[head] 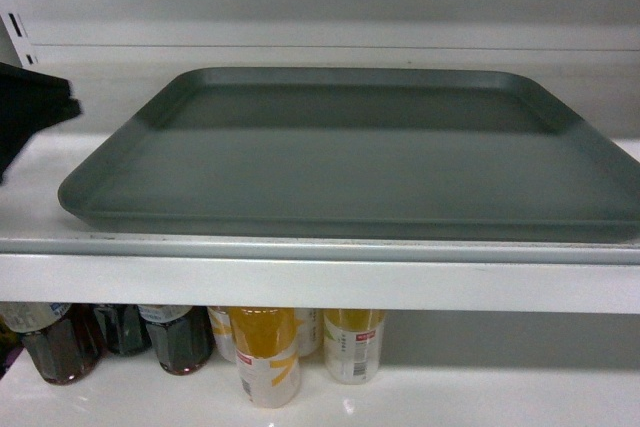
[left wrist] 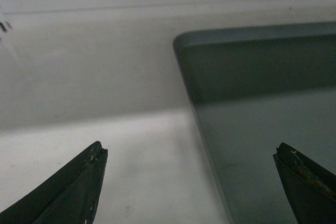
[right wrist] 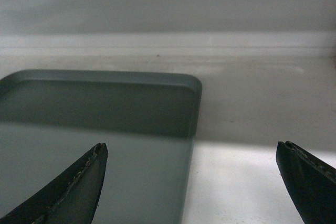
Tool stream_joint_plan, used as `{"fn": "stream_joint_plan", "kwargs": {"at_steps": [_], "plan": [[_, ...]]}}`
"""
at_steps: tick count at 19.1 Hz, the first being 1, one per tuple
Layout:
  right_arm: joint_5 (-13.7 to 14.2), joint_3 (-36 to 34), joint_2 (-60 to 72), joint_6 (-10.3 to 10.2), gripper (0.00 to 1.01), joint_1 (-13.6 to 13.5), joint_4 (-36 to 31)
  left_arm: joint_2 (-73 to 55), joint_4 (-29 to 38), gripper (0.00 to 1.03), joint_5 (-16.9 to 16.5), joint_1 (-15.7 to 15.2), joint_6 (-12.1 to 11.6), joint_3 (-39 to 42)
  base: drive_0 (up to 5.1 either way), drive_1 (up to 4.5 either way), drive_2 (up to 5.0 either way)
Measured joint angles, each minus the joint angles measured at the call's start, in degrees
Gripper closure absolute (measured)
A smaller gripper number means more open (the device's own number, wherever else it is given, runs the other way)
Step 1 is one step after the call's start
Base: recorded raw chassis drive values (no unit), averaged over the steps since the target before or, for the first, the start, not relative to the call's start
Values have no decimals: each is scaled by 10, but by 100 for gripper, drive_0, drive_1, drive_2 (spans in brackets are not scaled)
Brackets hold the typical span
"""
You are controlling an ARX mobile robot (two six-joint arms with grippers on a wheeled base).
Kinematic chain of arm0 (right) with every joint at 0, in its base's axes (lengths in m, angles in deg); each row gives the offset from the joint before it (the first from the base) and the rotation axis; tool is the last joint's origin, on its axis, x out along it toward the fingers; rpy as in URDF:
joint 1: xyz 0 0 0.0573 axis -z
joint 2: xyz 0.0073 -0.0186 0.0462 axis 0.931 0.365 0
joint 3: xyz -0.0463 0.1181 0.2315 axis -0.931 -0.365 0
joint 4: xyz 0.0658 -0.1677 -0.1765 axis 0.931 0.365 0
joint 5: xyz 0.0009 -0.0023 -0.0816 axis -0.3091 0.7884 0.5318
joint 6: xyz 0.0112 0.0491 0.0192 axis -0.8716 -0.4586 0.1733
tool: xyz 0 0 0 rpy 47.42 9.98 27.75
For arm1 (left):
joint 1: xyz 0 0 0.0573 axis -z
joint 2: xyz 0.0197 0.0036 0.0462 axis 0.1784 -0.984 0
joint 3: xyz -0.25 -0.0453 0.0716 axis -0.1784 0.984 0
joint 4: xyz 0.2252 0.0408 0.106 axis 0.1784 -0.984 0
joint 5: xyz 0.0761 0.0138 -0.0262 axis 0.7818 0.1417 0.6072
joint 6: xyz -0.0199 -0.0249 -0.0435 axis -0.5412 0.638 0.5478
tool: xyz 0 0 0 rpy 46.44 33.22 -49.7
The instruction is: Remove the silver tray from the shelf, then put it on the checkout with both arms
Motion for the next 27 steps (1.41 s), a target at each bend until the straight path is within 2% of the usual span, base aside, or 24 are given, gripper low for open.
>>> {"fn": "stream_joint_plan", "kwargs": {"at_steps": [4, 9, 13, 16, 22, 23, 24, 26, 27], "plan": [[23, 91, 149, -6, 3, -22, 23, -156, -10, 5, 8, 24, 15, -111, 0, 0, 0], [68, 189, 249, -8, 3, -25, 87, -249, -35, 5, 16, 28, 30, -206, 0, 0, 0], [98, 238, 292, -7, 3, -33, 133, -285, -45, 5, 30, 28, 32, -223, 0, 0, 0], [107, 244, 306, -7, 3, -41, 147, -292, -37, 5, 35, 28, 40, -223, 0, 0, 0], [115, 244, 322, -7, 3, -48, 150, -296, -26, 5, 42, 35, 40, -219, 0, 0, 0], [116, 244, 322, -8, 6, -48, 150, -297, -26, 5, 42, 35, 40, -219, 0, 0, 0], [116, 244, 322, -8, 13, -48, 150, -297, -26, 5, 42, 35, 40, -219, 0, 0, 0], [118, 244, 322, -8, 31, -48, 146, -296, -26, 5, 42, 37, 40, -219, 0, 0, 0], [118, 243, 322, -8, 38, -49, 143, -296, -26, 9, 44, 39, 39, -219, 0, 0, 0]]}}
